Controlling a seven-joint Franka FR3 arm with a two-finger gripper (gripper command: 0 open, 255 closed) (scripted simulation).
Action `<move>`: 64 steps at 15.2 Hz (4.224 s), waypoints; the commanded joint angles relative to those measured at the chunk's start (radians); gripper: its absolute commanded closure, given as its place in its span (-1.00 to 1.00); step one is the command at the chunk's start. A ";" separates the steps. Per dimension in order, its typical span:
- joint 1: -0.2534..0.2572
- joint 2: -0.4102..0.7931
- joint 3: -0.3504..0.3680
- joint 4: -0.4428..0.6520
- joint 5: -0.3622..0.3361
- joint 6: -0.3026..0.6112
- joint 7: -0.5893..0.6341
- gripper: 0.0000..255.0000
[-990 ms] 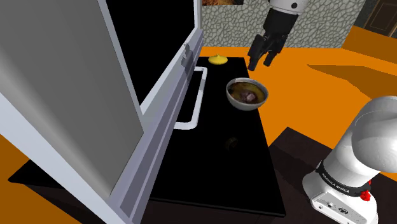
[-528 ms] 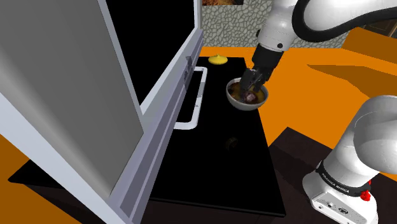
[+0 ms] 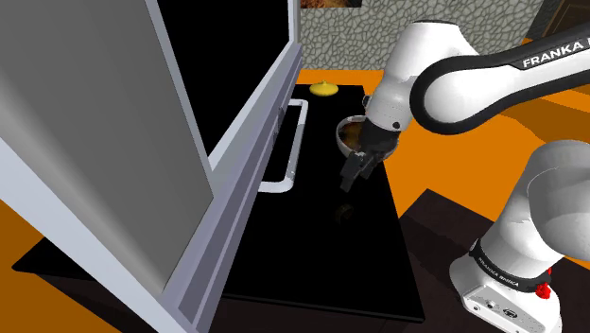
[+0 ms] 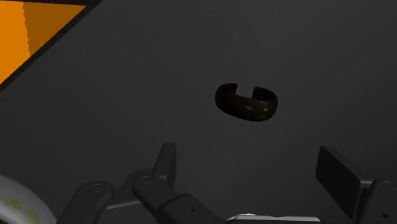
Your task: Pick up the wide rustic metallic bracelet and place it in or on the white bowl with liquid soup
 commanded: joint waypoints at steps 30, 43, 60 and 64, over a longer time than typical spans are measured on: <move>0.093 0.182 0.027 -0.052 0.113 0.243 -0.039 1.00; 0.046 0.026 0.025 0.039 0.033 -0.001 0.031 1.00; 0.015 -0.061 0.002 0.219 -0.031 -0.264 0.090 1.00; -0.023 -0.037 -0.069 0.239 -0.070 -0.278 0.014 1.00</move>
